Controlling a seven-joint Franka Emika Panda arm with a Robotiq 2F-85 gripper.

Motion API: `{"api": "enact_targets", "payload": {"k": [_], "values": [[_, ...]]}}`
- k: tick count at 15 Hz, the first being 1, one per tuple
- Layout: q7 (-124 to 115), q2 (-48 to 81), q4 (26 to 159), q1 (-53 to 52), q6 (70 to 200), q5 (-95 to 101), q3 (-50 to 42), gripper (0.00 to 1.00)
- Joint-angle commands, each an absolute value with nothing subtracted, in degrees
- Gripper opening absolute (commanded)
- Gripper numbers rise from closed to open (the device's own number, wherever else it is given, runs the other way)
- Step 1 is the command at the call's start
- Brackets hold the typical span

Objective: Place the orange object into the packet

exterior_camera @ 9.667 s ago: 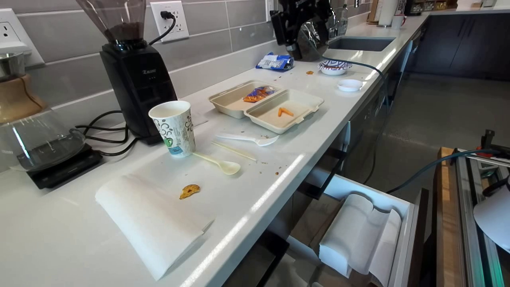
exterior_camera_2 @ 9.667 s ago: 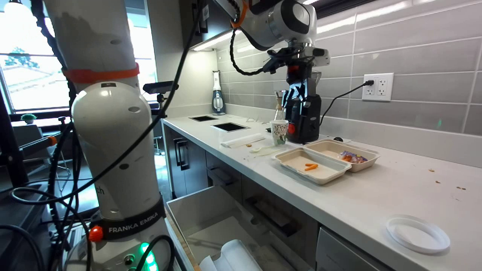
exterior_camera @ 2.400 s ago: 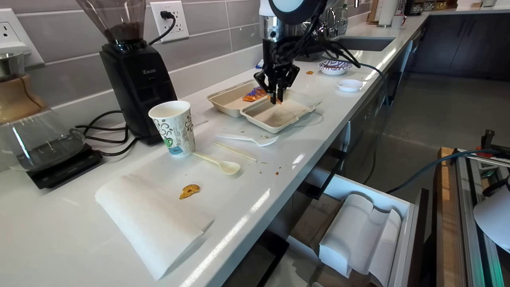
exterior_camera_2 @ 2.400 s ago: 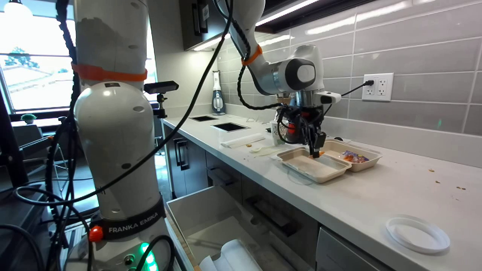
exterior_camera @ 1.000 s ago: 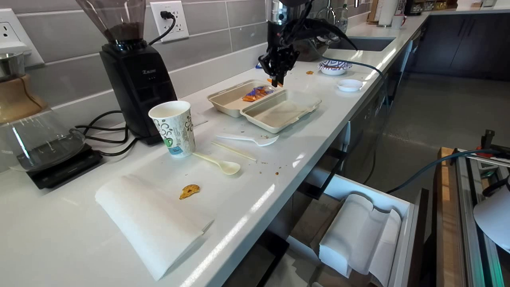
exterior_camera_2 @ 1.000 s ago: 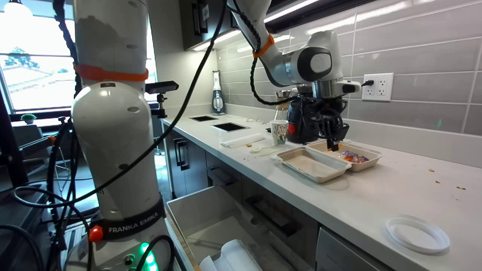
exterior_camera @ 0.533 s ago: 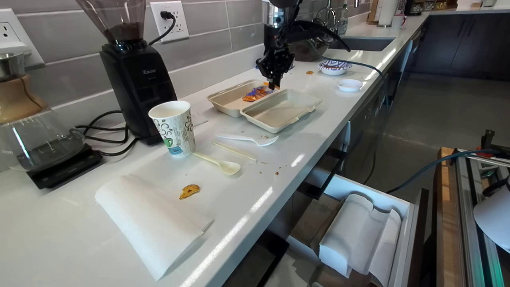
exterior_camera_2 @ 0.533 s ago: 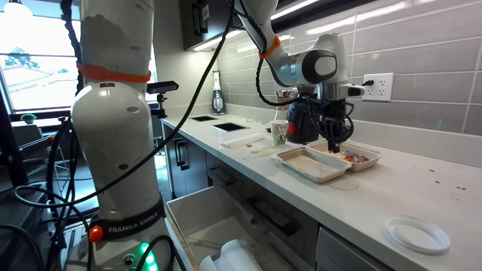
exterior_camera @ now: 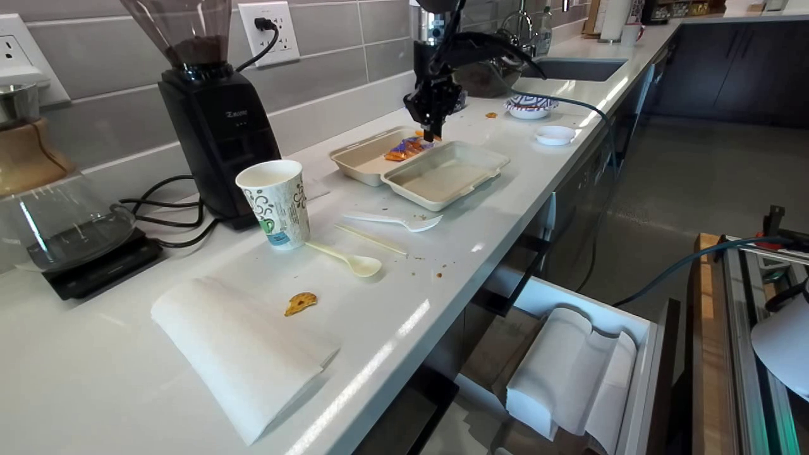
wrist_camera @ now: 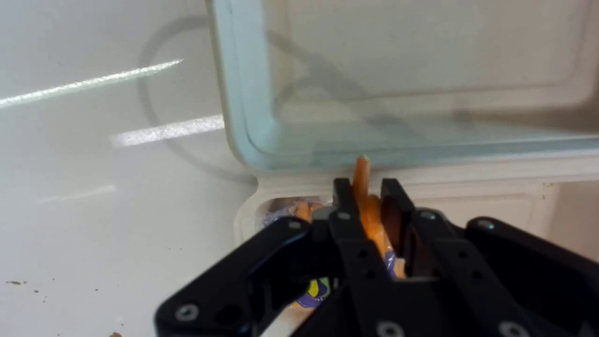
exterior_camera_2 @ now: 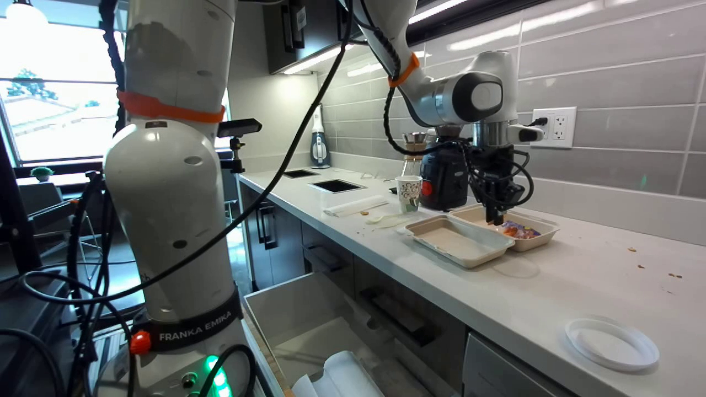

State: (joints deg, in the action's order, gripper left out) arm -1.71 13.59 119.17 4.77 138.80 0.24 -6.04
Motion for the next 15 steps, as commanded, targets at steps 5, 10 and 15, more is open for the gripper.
{"api": "enact_targets", "payload": {"k": [5, 10, 15], "values": [[1.6, 18.4, 112.9, 5.8, 133.9, -0.3, -5.5, 0.05], [3.0, 20.5, 109.9, 6.3, 131.6, -0.3, -5.4, 0.05], [3.9, 22.3, 107.3, 6.4, 129.8, -0.4, -5.1, 0.05]]}}
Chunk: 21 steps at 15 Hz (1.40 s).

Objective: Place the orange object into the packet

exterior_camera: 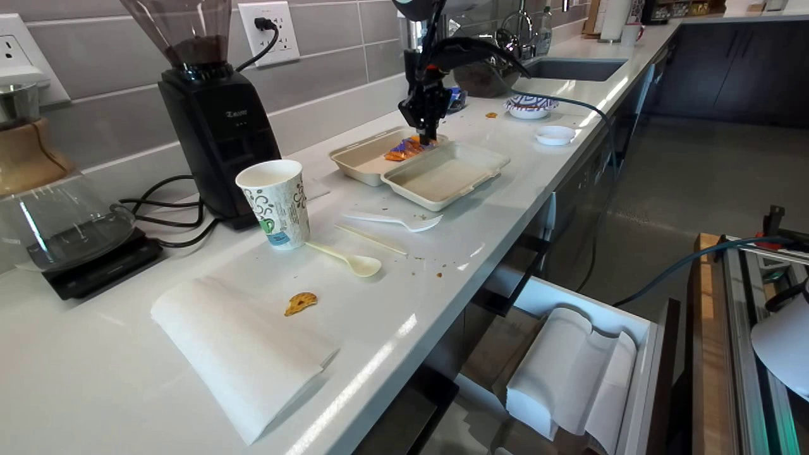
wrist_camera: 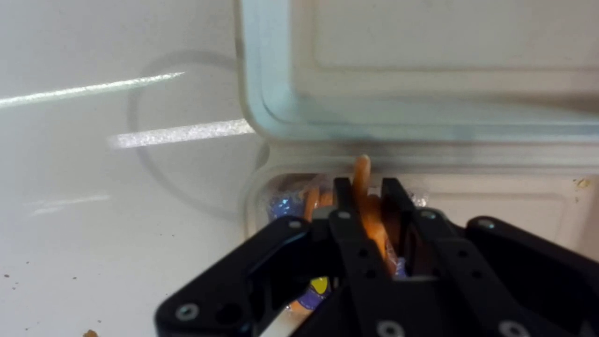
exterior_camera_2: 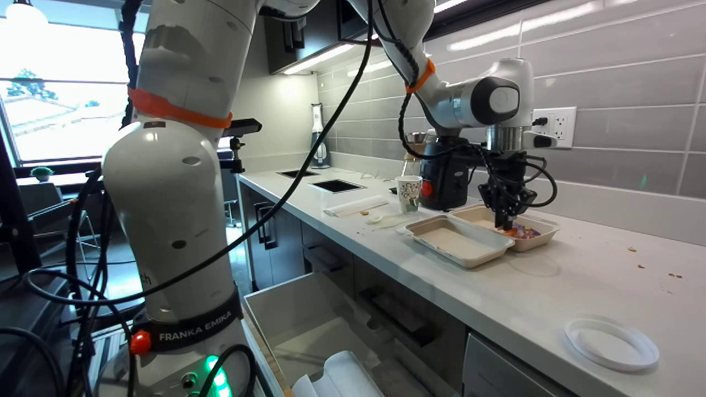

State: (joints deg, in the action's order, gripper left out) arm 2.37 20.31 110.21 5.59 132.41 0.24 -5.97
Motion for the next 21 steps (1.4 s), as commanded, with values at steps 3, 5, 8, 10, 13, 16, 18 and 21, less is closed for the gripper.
{"api": "enact_targets", "payload": {"k": [3, 5, 8, 10, 13, 16, 18, 21], "values": [[4.2, 23.2, 106.0, 6.5, 129.6, -0.5, -4.9, 0.05], [4.7, 23.6, 105.3, 6.5, 129.0, -0.3, -4.7, 0.05], [5.6, 23.8, 105.0, 6.6, 127.2, -0.1, -4.6, 0.05], [6.0, 23.7, 105.0, 6.5, 125.9, 0.2, -4.6, 0.05], [6.2, 23.9, 104.7, 6.4, 124.8, 0.4, -4.7, 0.05], [5.4, 24.4, 104.0, 6.2, 124.8, 1.0, -5.0, 0.05], [5.2, 24.9, 103.2, 6.2, 124.6, 1.1, -5.1, 0.05], [5.3, 26.0, 101.8, 6.3, 124.2, 1.1, -5.1, 0.05]]}}
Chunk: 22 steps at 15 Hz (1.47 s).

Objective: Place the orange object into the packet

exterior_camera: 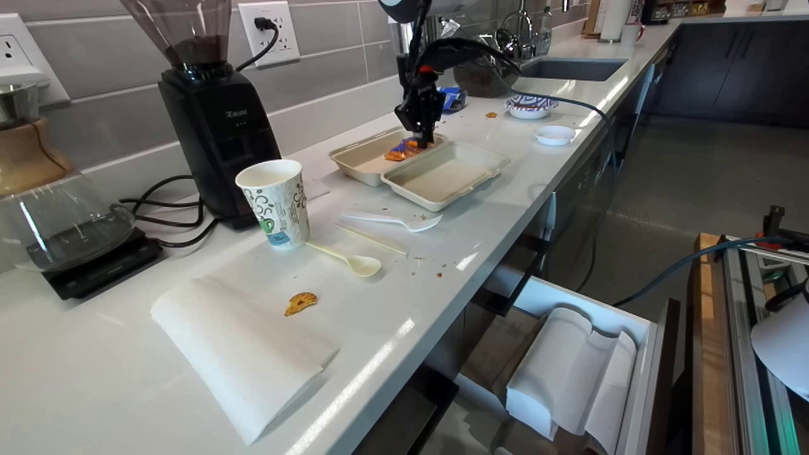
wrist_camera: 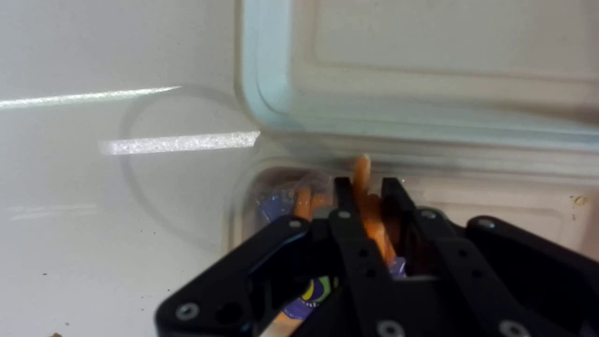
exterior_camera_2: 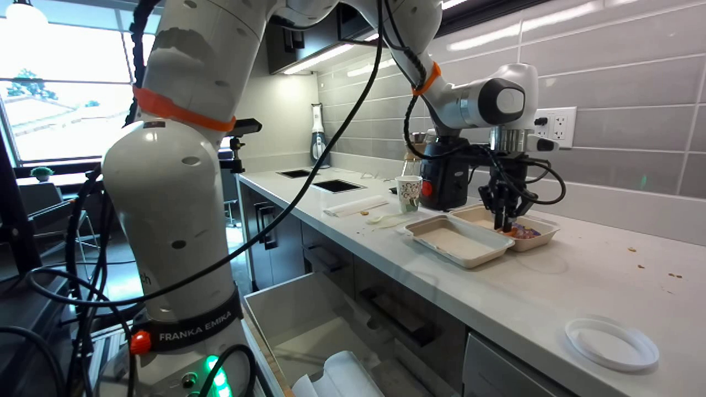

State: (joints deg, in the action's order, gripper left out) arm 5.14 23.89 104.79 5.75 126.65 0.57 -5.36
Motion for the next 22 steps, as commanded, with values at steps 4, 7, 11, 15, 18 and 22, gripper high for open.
{"api": "enact_targets", "payload": {"k": [4, 7, 11, 15, 18, 22], "values": [[5.4, 27.6, 100.0, 6.5, 123.4, 1.3, -5.2, 0.05], [5.2, 28.5, 98.7, 6.6, 123.0, 1.3, -5.2, 0.05], [5.0, 29.5, 97.3, 6.7, 123.1, 1.4, -5.3, 0.05], [4.8, 30.3, 96.2, 6.6, 123.2, 1.4, -5.2, 0.05], [4.5, 30.4, 96.0, 6.5, 123.5, 1.5, -5.3, 0.05], [4.5, 30.4, 96.1, 6.5, 123.6, 1.3, -5.2, 0.05]]}}
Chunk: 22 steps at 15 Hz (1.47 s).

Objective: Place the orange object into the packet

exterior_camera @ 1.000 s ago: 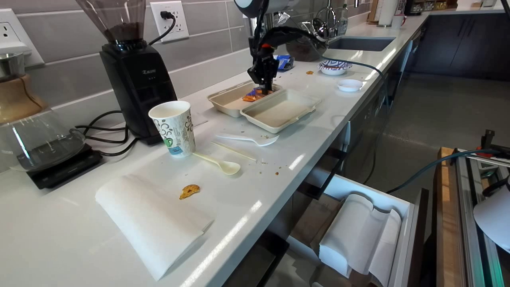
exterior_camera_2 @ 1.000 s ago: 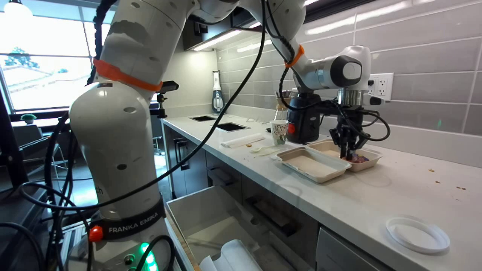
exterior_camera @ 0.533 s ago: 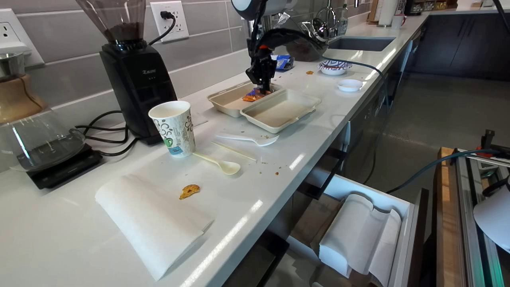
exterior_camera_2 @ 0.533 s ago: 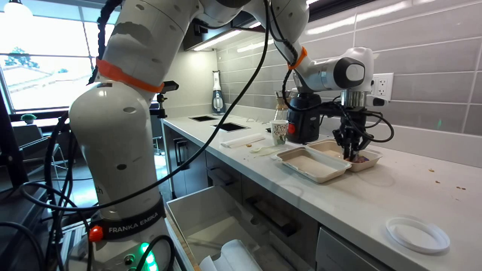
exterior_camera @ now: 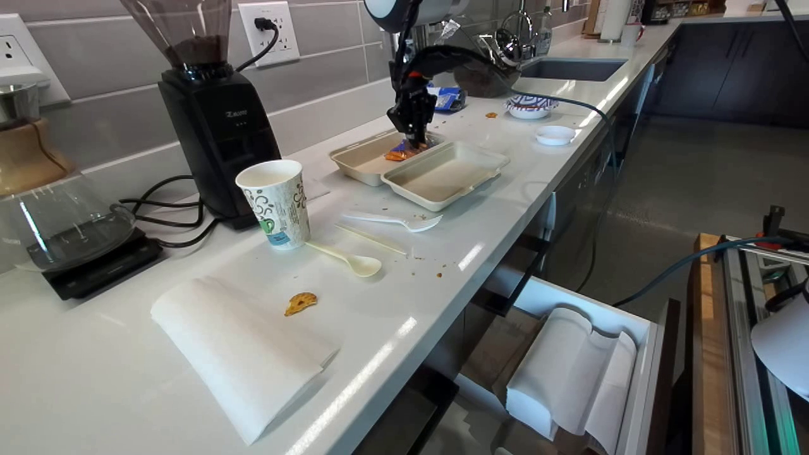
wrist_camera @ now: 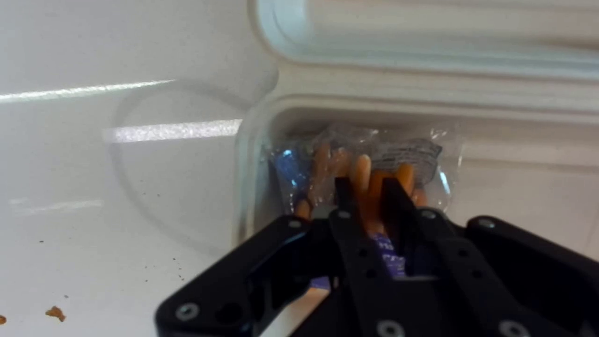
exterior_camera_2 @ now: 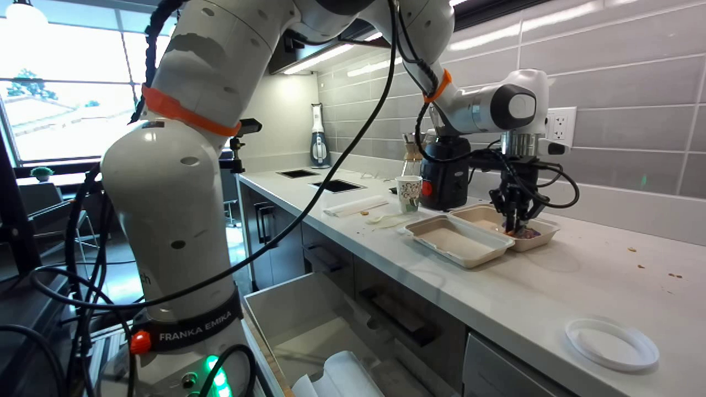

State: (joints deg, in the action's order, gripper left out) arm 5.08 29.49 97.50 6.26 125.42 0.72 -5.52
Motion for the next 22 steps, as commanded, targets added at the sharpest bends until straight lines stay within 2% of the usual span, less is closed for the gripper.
{"api": "enact_targets", "payload": {"k": [1, 6, 7, 8, 9, 13, 22], "values": [[4.4, 30.4, 96.1, 6.5, 123.7, 1.3, -5.2, 0.05], [4.3, 30.5, 96.1, 6.5, 123.7, 1.0, -4.9, 0.05], [4.3, 30.5, 96.0, 6.5, 123.5, 0.9, -4.9, 0.45], [3.9, 30.4, 96.2, 6.3, 123.7, 1.3, -5.1, 0.46], [3.9, 30.2, 96.3, 6.3, 123.8, 1.3, -5.1, 0.11], [4.1, 29.5, 96.9, 6.4, 123.5, 1.3, -5.0, 0.00], [4.7, 26.1, 98.2, 6.1, 117.3, 1.4, -4.8, 0.00]]}}
